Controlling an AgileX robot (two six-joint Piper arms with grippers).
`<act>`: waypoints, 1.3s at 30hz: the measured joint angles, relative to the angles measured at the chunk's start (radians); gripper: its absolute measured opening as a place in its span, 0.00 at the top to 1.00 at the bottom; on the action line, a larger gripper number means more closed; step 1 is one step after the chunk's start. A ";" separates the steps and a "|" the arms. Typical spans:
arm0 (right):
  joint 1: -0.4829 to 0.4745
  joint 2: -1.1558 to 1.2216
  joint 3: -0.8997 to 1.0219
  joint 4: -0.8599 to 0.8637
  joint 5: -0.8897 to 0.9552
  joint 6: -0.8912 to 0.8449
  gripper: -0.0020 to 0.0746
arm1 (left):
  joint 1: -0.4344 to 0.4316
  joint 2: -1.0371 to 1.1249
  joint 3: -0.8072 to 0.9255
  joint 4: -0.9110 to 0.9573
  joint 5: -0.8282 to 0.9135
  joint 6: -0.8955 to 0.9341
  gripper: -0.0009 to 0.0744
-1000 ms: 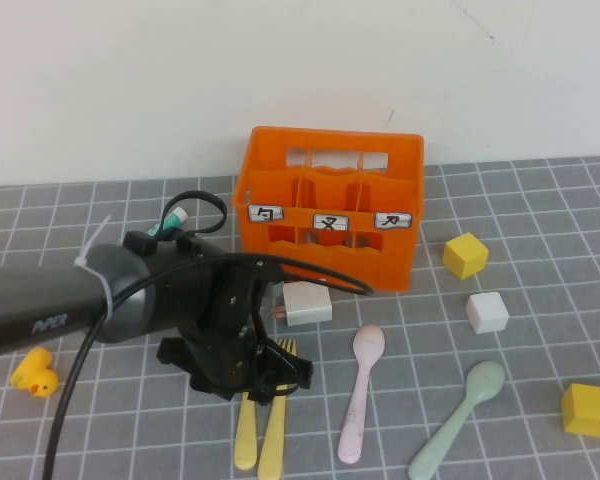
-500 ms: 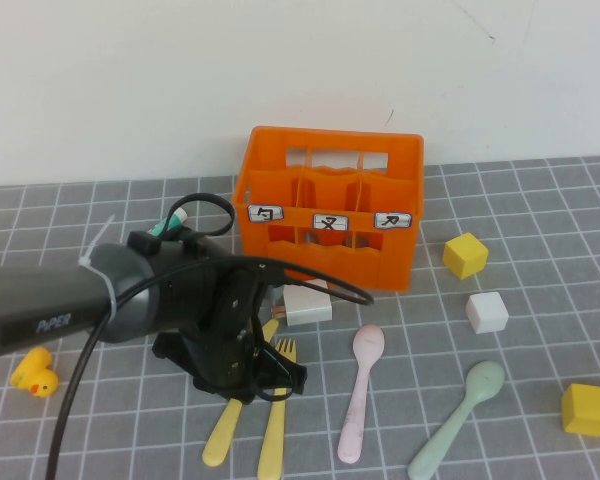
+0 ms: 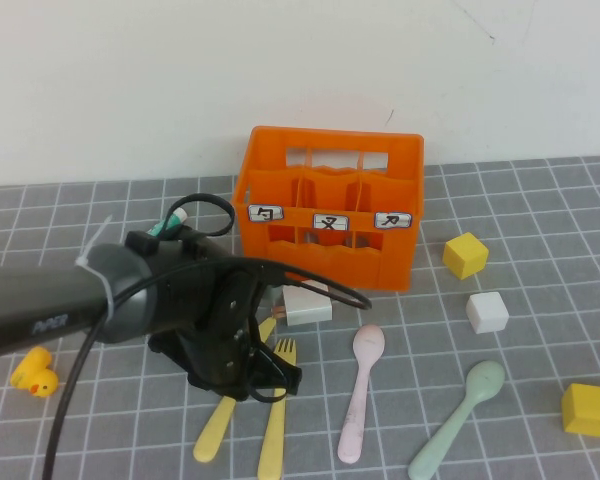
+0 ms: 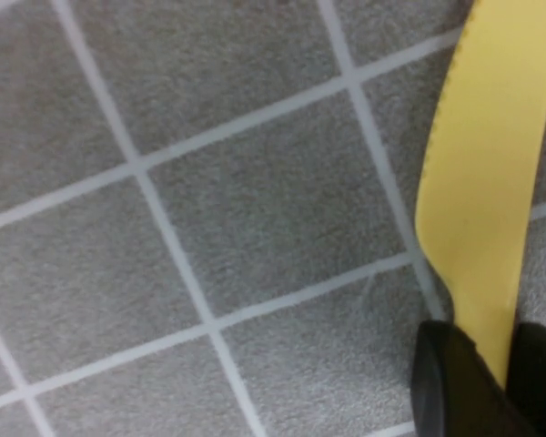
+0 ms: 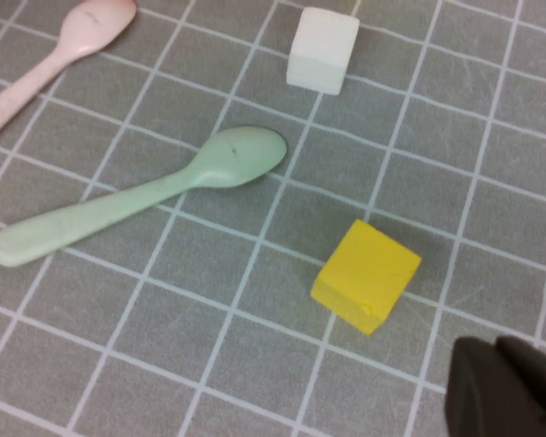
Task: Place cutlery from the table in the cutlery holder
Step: Pick up the knife
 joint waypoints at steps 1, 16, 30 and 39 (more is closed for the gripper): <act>0.000 0.000 0.000 0.000 0.000 0.000 0.98 | 0.000 -0.009 0.000 0.003 0.002 0.000 0.86; 0.000 0.000 0.000 0.001 0.000 -0.003 0.98 | 0.000 -0.265 0.000 0.006 0.024 0.000 0.88; 0.000 0.000 0.000 0.002 0.002 -0.003 0.98 | 0.000 -0.269 0.010 0.013 0.041 0.000 0.99; 0.000 0.000 0.000 0.002 0.005 -0.003 0.98 | 0.000 -0.233 0.010 -0.047 0.051 0.065 0.95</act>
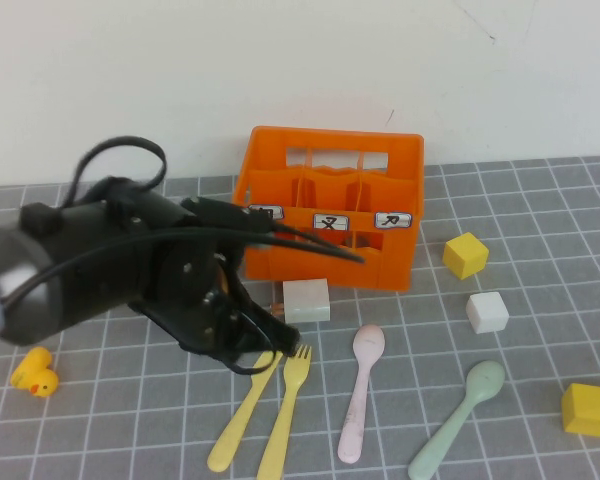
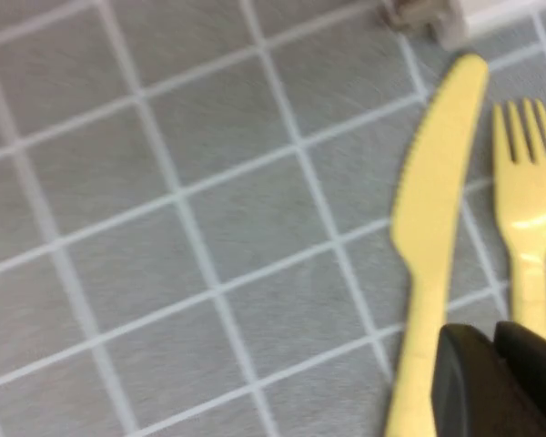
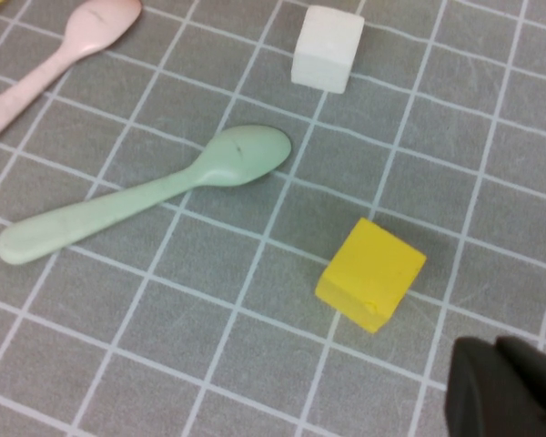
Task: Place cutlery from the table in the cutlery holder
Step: Pick up the knife
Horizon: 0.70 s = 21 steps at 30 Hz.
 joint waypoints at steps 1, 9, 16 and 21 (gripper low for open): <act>0.000 0.000 0.000 0.000 0.000 0.000 0.98 | 0.000 0.010 0.000 -0.016 -0.007 0.019 0.93; 0.000 0.000 0.000 0.000 0.005 0.000 0.98 | 0.000 0.164 0.000 -0.059 -0.027 0.062 0.62; 0.000 0.000 0.000 0.000 0.009 0.000 0.98 | 0.000 0.234 0.000 -0.059 -0.056 0.070 0.59; 0.000 0.000 0.000 0.000 0.009 0.000 0.98 | 0.000 0.243 -0.007 -0.057 -0.054 0.079 0.59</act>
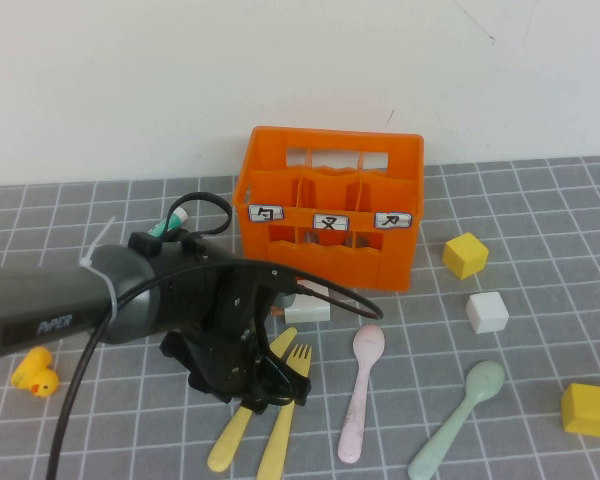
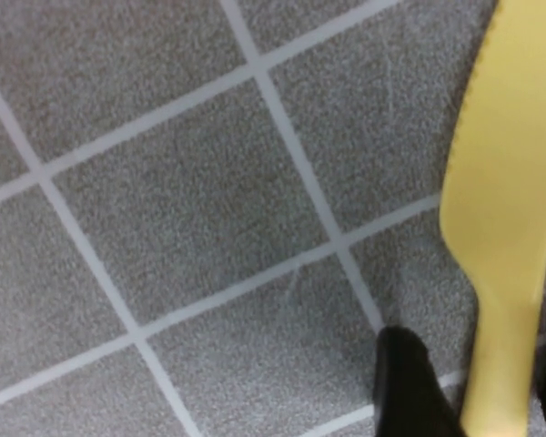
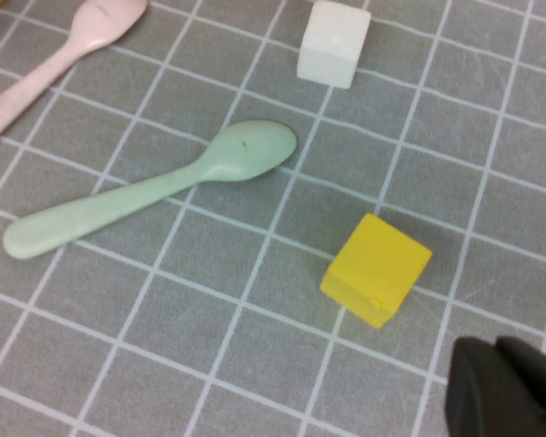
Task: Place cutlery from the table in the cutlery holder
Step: Pick up the knife, then place the knife on the box
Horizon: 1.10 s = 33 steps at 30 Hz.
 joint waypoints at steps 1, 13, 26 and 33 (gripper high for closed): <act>0.000 0.000 0.000 0.000 0.000 0.000 0.98 | 0.000 0.002 -0.001 0.002 0.002 0.002 0.60; 0.000 0.000 0.000 0.002 0.000 0.000 0.98 | 0.000 0.004 -0.002 0.028 -0.005 -0.002 0.86; 0.000 0.000 0.000 0.002 0.000 0.004 0.98 | 0.000 -0.129 0.005 0.056 -0.003 -0.025 0.86; 0.000 0.000 0.000 0.009 0.000 0.004 0.98 | 0.000 -0.278 0.007 0.019 -0.047 -0.028 0.86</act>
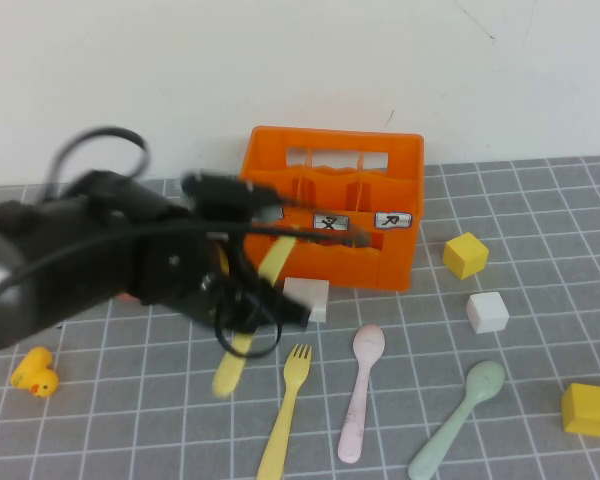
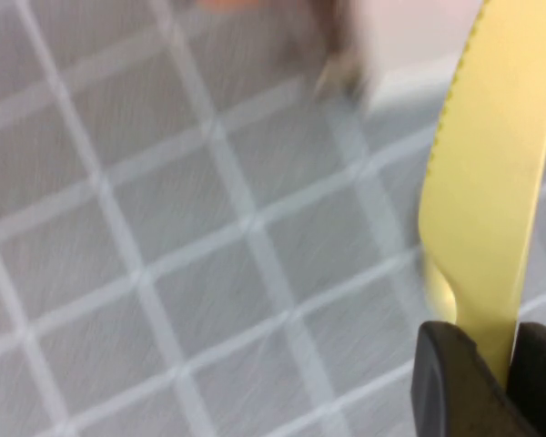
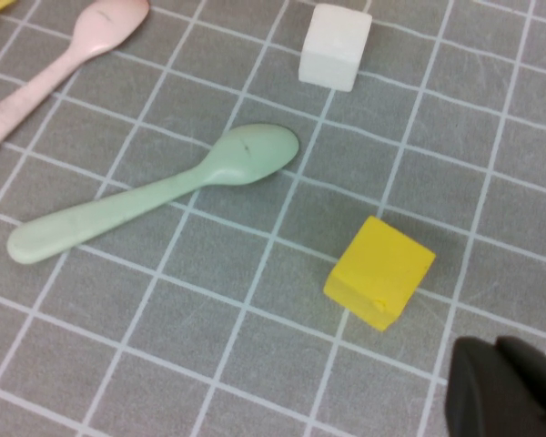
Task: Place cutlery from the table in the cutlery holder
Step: Place the knife on the box
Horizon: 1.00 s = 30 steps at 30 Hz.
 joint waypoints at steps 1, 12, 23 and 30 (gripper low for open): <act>0.000 0.000 0.000 0.000 0.000 0.000 0.98 | 0.000 -0.025 0.000 -0.012 -0.027 -0.002 0.86; 0.000 0.000 0.000 0.000 0.000 0.000 0.98 | 0.000 -0.114 0.000 -0.089 -0.799 -0.008 0.86; 0.000 0.000 0.000 0.000 0.000 -0.003 0.98 | 0.000 0.142 0.000 -0.035 -1.365 -0.044 0.86; 0.000 0.000 0.000 0.001 0.000 -0.003 0.98 | 0.000 0.308 0.000 0.066 -1.603 -0.077 0.86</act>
